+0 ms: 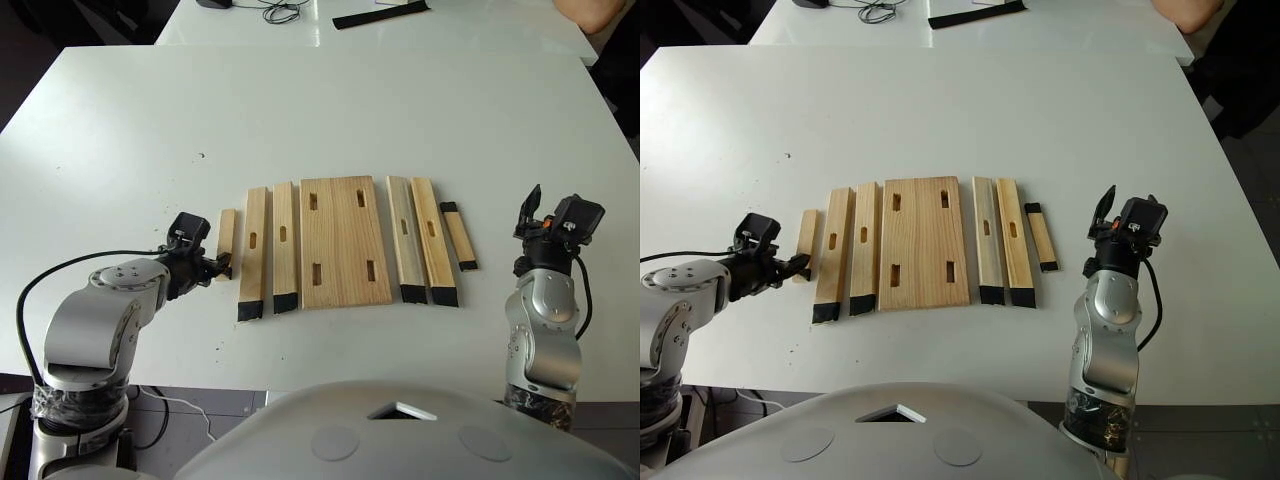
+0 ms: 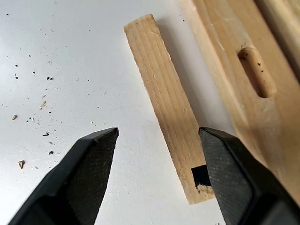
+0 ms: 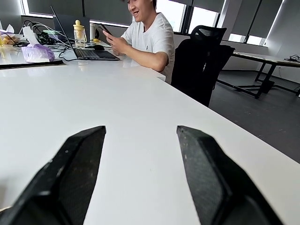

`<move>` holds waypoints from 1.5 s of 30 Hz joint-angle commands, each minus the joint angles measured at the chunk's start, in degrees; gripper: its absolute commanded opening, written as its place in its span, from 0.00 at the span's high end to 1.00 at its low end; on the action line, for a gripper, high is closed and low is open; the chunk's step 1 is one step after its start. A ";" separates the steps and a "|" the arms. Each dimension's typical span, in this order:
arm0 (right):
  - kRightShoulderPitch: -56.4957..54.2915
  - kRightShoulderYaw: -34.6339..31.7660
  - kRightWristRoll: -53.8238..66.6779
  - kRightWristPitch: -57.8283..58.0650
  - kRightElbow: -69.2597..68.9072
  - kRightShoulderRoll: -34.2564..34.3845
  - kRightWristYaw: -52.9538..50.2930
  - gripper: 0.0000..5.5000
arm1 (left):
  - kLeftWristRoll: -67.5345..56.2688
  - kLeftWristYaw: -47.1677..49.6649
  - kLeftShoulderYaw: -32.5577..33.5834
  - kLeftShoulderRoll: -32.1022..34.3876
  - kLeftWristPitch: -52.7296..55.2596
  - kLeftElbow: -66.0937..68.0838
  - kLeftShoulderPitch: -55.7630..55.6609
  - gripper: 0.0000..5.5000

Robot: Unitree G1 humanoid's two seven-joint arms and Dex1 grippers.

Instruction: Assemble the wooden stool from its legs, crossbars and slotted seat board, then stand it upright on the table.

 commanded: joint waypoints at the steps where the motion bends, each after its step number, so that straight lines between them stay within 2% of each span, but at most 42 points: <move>1: 0.09 -0.14 -0.30 -0.41 -0.40 0.76 -0.69 0.49 | -0.57 -0.13 -0.80 -0.62 2.92 1.04 -0.54 0.42; 14: 1.00 -0.14 -0.46 -0.72 -0.76 1.69 -1.18 0.49 | -0.52 -0.43 -2.33 0.95 3.53 4.03 -3.39 0.42; 24: 0.35 0.55 -0.90 -0.03 0.02 1.30 -0.74 0.49 | -0.66 0.54 -1.92 -2.79 7.06 4.20 -1.15 0.42; 30: -0.24 0.81 -0.97 0.52 -0.10 0.80 -0.20 0.49 | 1.69 1.95 -2.63 -3.26 2.13 8.83 1.66 0.42; 34: -0.57 0.84 -0.90 0.83 0.06 0.45 0.07 0.49 | 2.33 1.45 -5.80 -1.95 -3.06 10.55 4.42 0.42; 38: -0.70 1.05 -0.84 1.24 -0.16 0.22 0.32 0.49 | 1.72 1.21 -4.88 -3.60 -3.58 12.27 5.61 0.42; 45: -1.23 0.71 -0.56 1.97 -0.41 -0.51 0.71 0.49 | -0.16 1.53 1.04 -11.04 4.59 15.38 4.69 0.62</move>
